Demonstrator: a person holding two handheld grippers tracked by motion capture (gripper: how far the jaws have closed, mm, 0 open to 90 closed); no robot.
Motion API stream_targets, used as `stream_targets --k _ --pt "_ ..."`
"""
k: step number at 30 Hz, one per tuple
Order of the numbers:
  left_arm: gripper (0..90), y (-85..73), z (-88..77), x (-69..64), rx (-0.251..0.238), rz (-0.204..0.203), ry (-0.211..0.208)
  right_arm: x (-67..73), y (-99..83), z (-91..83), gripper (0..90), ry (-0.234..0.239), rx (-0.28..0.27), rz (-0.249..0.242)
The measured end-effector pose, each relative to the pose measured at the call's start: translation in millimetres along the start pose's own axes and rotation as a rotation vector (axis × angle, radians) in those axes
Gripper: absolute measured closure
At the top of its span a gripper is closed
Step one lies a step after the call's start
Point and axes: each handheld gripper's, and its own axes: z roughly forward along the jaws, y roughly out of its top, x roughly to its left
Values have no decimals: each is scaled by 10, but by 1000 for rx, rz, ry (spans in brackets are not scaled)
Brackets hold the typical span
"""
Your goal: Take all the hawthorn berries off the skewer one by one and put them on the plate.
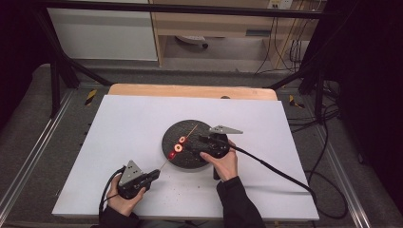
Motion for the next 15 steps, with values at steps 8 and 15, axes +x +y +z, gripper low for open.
stream_targets --k 8,15 --pt "884 1 10 -22 -1 4 -5 -34 27 79 383 13 -28 90" --pt "884 5 15 -49 -5 10 -10 -54 7 141 485 29 -28 151"
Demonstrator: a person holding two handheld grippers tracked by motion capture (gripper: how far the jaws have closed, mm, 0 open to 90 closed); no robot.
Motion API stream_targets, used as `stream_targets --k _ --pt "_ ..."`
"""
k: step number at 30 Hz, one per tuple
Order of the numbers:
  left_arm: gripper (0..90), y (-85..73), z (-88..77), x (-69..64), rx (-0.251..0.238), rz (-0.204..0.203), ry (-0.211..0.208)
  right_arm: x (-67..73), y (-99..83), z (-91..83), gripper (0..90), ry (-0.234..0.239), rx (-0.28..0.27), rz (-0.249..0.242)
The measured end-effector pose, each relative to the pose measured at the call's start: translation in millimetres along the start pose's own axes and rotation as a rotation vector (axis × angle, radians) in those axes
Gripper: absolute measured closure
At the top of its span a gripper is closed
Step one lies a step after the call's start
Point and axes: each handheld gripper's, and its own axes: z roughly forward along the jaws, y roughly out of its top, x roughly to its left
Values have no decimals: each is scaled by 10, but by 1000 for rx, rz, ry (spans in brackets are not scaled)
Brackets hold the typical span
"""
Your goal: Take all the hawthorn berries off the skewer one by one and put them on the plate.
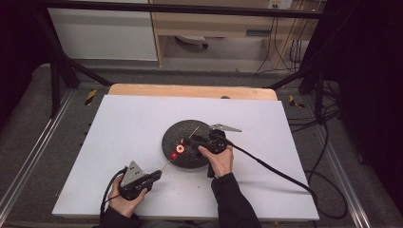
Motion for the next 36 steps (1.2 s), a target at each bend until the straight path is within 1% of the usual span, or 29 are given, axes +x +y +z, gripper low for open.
stream_targets --k 5,10,15,17,24,25,29,30,31,36 --pt "884 1 3 -13 -3 6 -1 -14 -20 30 546 8 13 18" --pt "884 -1 7 -17 -2 9 0 -12 -40 49 610 34 41 55" --pt "884 -3 6 -21 -5 9 -2 -18 -36 51 619 38 46 64" --pt "884 0 2 -23 -8 10 -1 -21 -24 44 620 36 38 58" --pt "884 8 -25 -29 -27 14 -3 -23 84 -20 622 8 -21 43" --pt "884 8 -27 -29 -28 14 -4 -33 108 -32 622 1 -28 33" --pt "884 8 -39 -22 -35 12 -3 -65 194 -66 622 -21 -47 24" --pt "884 9 -42 -20 -35 13 -3 -88 244 -83 622 -30 -61 18" --pt "884 9 -44 -18 -37 13 -2 -88 244 -83 622 -30 -61 18" --pt "884 7 -57 -2 -42 11 0 -150 381 -124 623 -55 -102 20"
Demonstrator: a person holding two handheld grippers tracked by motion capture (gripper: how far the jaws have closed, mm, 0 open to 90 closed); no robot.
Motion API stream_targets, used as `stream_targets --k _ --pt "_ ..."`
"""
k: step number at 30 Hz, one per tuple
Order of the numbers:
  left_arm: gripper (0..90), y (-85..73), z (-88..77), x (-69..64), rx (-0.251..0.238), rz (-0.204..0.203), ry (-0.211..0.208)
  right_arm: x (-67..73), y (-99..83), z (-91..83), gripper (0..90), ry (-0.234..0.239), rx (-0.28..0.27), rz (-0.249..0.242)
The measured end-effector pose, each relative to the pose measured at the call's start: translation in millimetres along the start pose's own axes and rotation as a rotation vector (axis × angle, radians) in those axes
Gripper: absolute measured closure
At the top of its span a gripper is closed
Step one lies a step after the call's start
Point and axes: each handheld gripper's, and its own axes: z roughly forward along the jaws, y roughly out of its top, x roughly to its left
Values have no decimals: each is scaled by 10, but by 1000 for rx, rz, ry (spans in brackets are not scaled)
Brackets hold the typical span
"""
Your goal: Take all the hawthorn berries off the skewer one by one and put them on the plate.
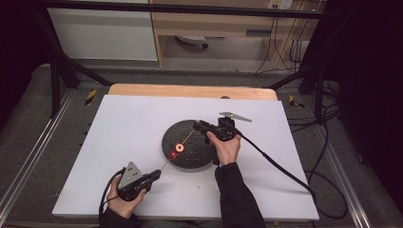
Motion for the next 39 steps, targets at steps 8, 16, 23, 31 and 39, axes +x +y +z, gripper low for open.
stream_targets --k 8,16,23,31,39 --pt "884 -10 -17 18 2 -4 4 -121 157 -5 623 -48 -42 -38" --pt "884 -15 -35 40 -3 -10 9 -180 121 16 623 -74 -13 -53" --pt "884 -14 -35 48 -4 -15 9 -210 -138 142 622 -73 78 -69" --pt "884 -13 -35 48 -6 -16 11 -216 -416 241 621 -94 189 -136" --pt "884 -15 -27 47 -2 -14 10 -237 -507 271 611 -115 248 -183"
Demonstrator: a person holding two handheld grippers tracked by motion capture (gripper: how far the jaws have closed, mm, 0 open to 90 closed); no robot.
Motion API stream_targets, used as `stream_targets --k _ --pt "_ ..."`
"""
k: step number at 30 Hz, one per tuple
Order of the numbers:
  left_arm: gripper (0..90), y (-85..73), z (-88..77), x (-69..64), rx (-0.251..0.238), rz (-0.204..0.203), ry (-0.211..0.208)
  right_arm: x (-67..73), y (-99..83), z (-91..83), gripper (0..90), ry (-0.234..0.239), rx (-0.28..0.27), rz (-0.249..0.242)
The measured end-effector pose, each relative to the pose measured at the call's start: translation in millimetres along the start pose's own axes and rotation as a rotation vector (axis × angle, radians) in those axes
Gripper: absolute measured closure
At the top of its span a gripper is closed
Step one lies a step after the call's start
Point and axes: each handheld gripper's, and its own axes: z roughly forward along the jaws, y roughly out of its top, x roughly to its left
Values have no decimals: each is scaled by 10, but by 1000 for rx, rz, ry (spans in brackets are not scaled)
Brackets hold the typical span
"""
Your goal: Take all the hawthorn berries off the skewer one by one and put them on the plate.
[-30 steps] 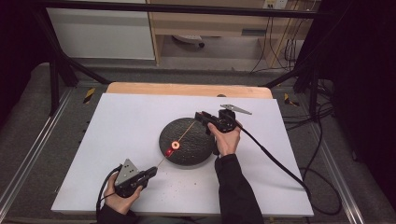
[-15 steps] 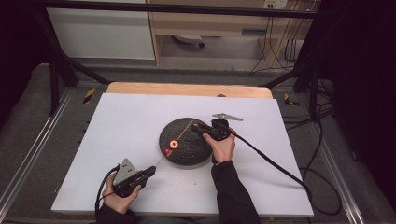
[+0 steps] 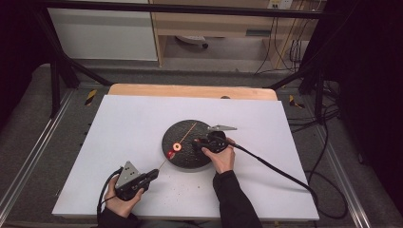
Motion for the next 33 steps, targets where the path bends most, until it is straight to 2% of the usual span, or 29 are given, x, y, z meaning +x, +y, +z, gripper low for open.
stream_targets --k 3,7,10,14,20,25,29,33 --pt "884 -1 2 1 1 0 0 2 -15 3 569 -2 13 -14" --pt "884 0 -1 3 0 -1 0 26 2 -57 501 0 -8 -43" --pt "884 0 1 3 0 -2 1 65 39 -158 415 27 -45 -44" --pt "884 0 3 3 0 -1 2 122 71 -276 267 61 -65 -34" --pt "884 -1 9 -2 2 0 1 223 60 -407 156 127 -73 -46" --pt "884 1 15 -14 2 3 -1 294 39 -457 134 170 -95 -36" --pt "884 4 20 -24 3 6 -2 347 40 -443 131 176 -109 -19" --pt "884 6 26 -39 2 8 -4 408 55 -383 171 192 -111 -1"
